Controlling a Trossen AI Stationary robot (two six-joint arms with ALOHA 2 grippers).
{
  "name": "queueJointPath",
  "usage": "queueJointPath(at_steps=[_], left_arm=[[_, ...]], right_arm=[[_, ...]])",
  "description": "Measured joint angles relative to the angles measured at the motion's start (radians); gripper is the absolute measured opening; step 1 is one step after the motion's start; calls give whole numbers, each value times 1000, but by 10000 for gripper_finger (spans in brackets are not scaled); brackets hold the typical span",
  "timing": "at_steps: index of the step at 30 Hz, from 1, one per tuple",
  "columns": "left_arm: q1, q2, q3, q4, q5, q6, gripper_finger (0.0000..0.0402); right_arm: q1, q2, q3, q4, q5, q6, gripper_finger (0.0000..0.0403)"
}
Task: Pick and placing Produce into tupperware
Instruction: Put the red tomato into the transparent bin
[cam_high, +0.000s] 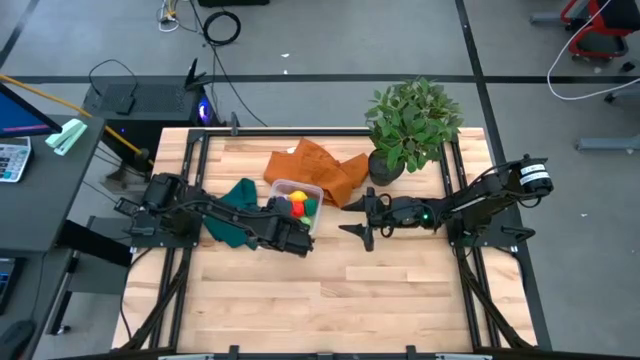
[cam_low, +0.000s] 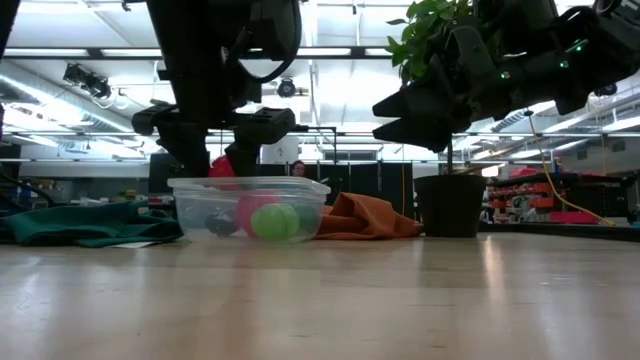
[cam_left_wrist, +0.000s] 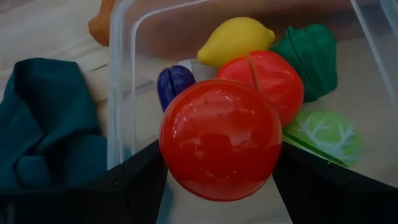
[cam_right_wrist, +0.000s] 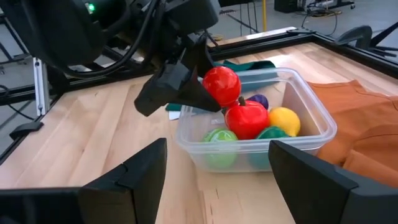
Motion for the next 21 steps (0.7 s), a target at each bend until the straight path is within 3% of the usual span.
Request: queueJointPath(at_steps=[21], left_arm=[[3,0,0,1,0,-4,294]], right_arm=[[0,0,0,-2,-10,10,242]])
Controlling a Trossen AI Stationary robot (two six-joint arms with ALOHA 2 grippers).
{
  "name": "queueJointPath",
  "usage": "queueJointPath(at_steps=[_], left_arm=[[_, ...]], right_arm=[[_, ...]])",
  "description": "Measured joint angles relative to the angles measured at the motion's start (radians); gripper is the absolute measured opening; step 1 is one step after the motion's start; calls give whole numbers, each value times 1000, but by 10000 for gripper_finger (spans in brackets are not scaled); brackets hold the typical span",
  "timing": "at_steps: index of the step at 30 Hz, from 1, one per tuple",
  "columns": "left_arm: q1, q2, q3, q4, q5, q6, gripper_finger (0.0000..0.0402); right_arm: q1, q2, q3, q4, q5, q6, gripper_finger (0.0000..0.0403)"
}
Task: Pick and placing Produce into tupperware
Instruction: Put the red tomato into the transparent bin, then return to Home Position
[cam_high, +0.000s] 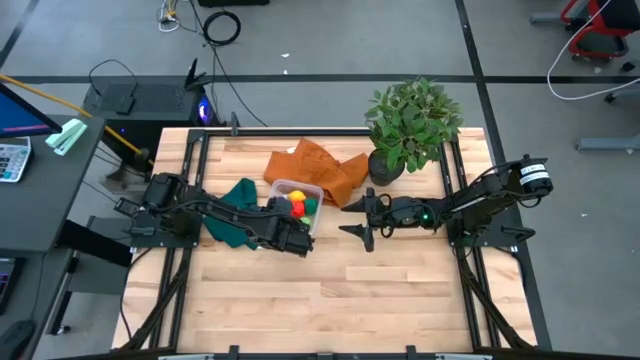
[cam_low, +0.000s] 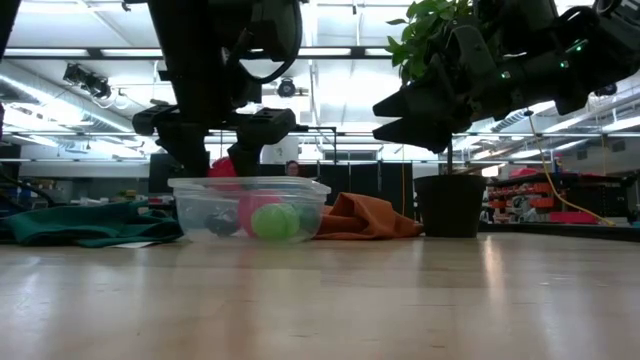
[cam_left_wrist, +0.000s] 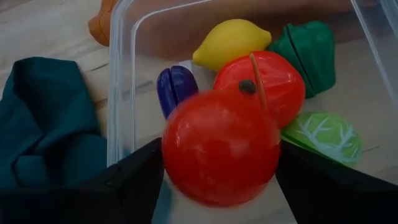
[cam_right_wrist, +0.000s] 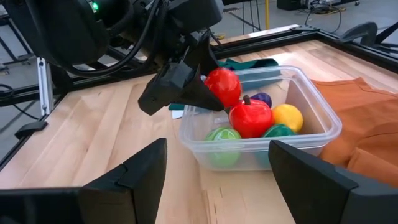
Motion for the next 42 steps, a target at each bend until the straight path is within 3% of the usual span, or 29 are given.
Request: queueJointPath(at_steps=[16,29,37,42], left_arm=[[-7,0,0,1,-27,25,338],[-74,0,41,-12,-144,31,339],[-79,-32,41,-29,-157,27,339],[-109,-73,42,-23,-235,29,339]], right_arm=[[0,0,0,0,-2,1,242],[0,0,0,0,-2,-14,242],[0,0,0,0,-2,-18,242],[14,0,1,4,9,-37,242]])
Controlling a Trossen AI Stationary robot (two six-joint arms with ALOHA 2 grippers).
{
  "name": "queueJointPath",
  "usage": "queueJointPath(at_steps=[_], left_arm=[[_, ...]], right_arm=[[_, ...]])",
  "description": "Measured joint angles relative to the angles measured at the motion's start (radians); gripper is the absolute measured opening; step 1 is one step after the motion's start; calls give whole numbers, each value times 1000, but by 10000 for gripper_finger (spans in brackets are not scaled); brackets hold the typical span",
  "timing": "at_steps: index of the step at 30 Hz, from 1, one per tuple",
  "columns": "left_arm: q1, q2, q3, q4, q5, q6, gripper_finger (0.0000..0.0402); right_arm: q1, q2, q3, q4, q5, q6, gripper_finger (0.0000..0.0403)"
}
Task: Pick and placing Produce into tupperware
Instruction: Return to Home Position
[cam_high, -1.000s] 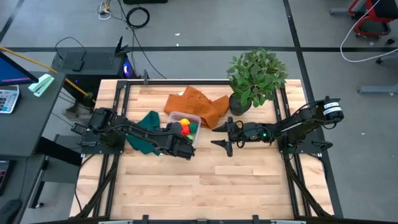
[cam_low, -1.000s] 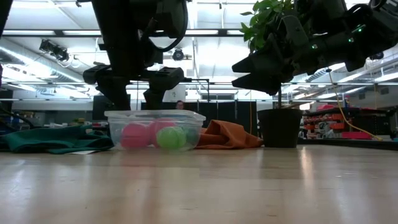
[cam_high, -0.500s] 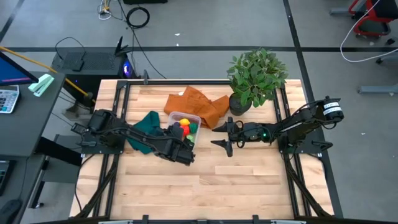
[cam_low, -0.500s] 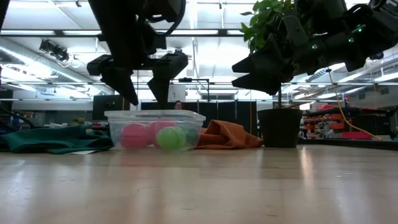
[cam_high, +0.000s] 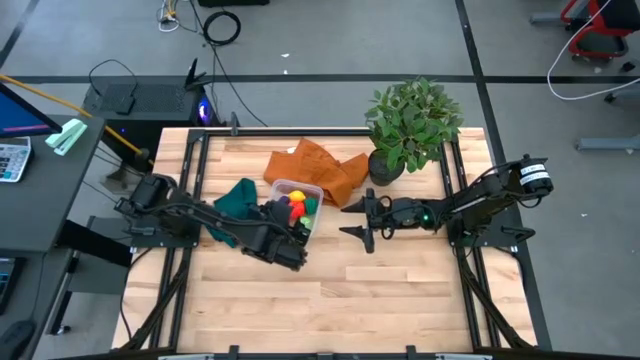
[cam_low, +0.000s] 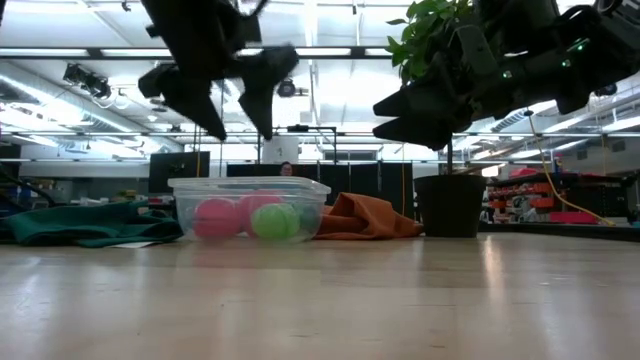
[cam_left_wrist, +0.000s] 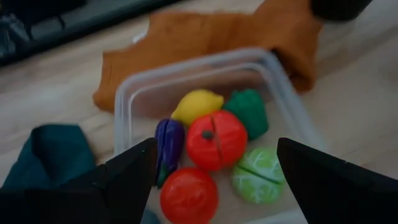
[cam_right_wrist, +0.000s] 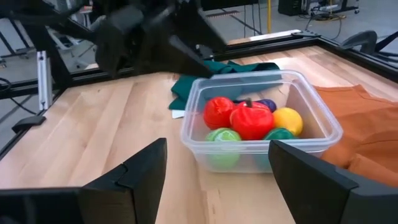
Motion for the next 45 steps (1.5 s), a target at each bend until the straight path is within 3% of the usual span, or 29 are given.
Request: queueJointPath(at_steps=[15,22,28,32,38,45], left_arm=[[-225,-21,-1,3,-228,-36,339],[-258,-21,-2,-168,-244,-122,334],[-254,-52,-2,-261,-245,-159,322],[-250,-78,-2,-275,-272,-140,313],[-237,-95,-2,-302,-290,-140,303],[-225,-98,-2,-312,-294,-139,298]], right_arm=[[115,-64,-100,20,101,34,242],[205,-298,-258,19,220,53,242],[252,-582,-413,19,245,33,242],[262,-739,-415,-89,221,-35,242],[257,-904,-414,-96,266,-219,242],[172,-1008,-414,-209,59,-205,242]])
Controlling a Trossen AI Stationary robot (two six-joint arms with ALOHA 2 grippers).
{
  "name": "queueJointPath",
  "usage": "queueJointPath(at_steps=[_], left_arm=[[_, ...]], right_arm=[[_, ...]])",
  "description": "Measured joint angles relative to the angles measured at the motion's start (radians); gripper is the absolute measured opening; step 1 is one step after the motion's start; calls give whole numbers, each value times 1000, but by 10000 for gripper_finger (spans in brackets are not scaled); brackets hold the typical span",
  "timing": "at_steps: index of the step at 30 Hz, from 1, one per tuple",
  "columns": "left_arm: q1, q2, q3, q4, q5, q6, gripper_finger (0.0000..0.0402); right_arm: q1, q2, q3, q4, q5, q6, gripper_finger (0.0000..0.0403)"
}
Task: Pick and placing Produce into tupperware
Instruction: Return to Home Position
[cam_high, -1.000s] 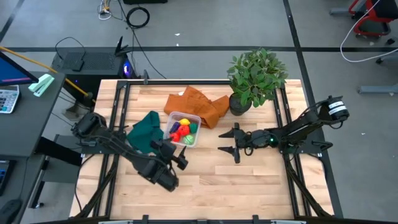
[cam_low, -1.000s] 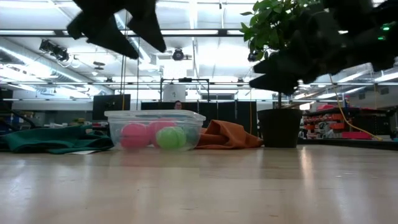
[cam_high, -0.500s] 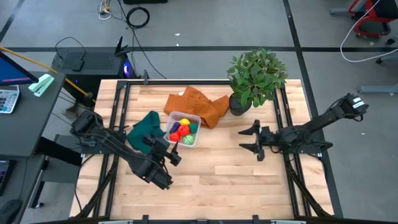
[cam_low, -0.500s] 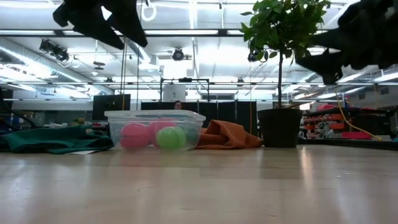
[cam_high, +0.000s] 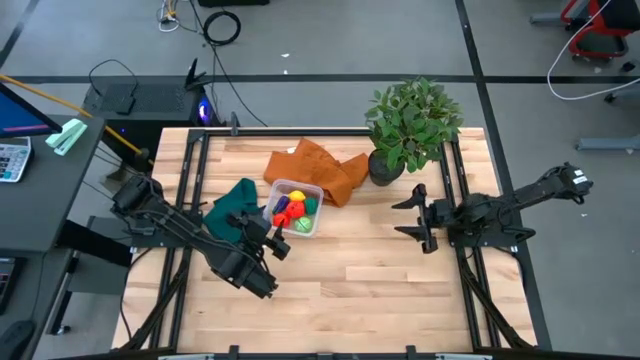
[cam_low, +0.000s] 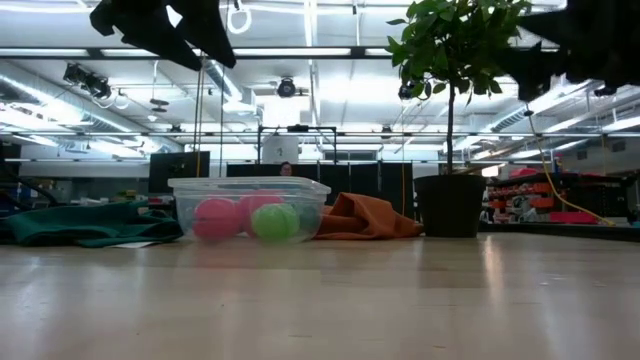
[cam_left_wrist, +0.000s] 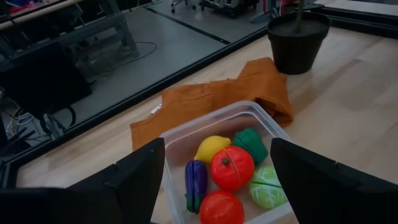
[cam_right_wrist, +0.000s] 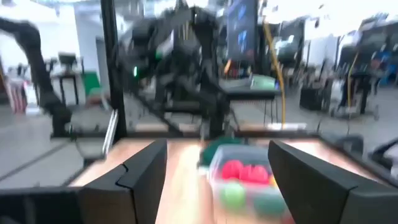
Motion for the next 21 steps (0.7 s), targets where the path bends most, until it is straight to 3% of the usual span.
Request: queueJointPath(at_steps=[4,15,21], left_arm=[[17,0,0,-2,-3,0,298],[27,0,0,-1,-3,-1,297],[27,0,0,-1,3,-1,297]], right_arm=[[-75,-1,0,-74,-81,42,241],[-282,-7,0,-63,-264,63,221],[-317,-52,0,-62,-285,64,219]])
